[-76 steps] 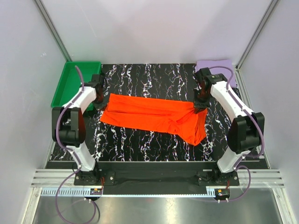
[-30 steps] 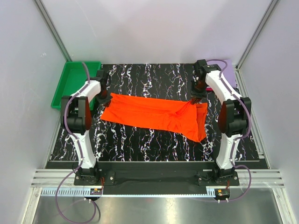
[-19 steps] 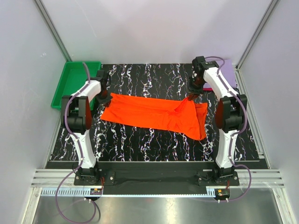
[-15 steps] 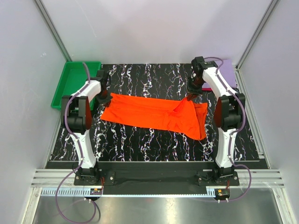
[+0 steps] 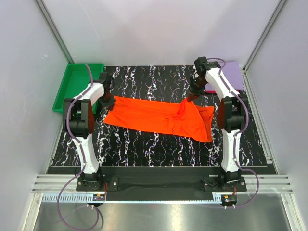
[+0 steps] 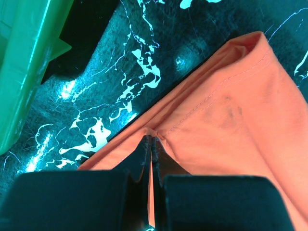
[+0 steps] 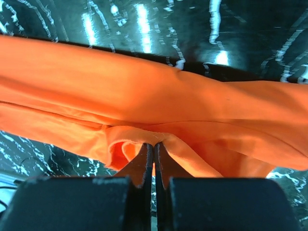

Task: Fold and stack the t-shirts
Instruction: Fold the tshirt

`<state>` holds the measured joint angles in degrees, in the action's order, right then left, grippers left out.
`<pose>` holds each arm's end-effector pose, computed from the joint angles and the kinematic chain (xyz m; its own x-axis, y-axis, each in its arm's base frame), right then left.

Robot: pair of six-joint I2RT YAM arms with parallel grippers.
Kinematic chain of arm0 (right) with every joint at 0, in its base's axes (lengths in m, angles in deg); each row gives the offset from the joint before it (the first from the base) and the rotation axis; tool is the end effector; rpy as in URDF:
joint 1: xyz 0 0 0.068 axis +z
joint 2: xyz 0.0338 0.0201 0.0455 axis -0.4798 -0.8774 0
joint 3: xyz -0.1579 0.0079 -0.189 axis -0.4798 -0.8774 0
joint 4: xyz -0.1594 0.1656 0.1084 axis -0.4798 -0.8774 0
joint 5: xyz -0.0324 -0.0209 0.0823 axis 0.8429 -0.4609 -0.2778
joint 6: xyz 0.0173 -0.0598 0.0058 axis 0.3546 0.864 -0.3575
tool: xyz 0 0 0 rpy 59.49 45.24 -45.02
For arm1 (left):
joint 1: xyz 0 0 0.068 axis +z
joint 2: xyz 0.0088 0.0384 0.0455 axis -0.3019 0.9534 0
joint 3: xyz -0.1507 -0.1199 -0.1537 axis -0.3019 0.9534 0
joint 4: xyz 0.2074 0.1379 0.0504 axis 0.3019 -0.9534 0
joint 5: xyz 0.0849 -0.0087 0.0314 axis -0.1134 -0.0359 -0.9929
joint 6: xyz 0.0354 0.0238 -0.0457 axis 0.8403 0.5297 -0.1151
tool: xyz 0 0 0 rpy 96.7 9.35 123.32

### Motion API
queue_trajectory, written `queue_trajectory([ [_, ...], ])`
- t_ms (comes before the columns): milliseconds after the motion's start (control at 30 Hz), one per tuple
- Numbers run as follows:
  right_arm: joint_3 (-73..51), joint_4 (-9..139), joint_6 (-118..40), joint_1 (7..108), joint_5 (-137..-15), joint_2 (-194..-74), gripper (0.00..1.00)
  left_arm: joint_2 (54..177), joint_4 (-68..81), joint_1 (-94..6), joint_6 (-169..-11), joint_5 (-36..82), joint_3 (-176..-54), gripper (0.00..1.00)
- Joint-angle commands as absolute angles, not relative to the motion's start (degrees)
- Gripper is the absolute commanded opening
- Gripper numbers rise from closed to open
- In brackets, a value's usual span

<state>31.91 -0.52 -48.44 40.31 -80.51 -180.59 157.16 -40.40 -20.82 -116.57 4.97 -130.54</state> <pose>0.4274 0.0984 0.2059 -0.9797 0.0774 -0.1852 0.0251 0.9626 0.2697 0.3961 -0.0144 0.1466 -0.7646 -0.5607 -0.3179 -0.5789 0.8142 -0.0436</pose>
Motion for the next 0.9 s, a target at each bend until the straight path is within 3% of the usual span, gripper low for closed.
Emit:
queue_trajectory([
  [0,34.11,-0.64,-48.36,41.85,-83.27,-181.86,0.0,156.27,-39.42,-20.56,-116.04,5.68,-131.59,0.0],
  [433,35.34,0.67,-47.13,46.15,-89.07,-183.98,0.0,155.39,-39.42,-20.56,-115.33,5.77,-130.98,0.0],
  [767,37.45,-1.08,-45.99,45.9,-79.33,-183.27,0.0,154.6,-38.98,-20.56,-114.63,6.47,-130.19,0.0],
  [800,36.23,-1.34,-45.81,45.64,-78.27,-182.75,0.0,154.08,-38.98,-20.56,-114.46,6.56,-129.84,0.04],
  [867,35.52,-1.35,-45.46,45.55,-77.65,-182.13,0.0,153.03,-38.28,-20.56,-114.37,6.04,-128.26,0.27],
])
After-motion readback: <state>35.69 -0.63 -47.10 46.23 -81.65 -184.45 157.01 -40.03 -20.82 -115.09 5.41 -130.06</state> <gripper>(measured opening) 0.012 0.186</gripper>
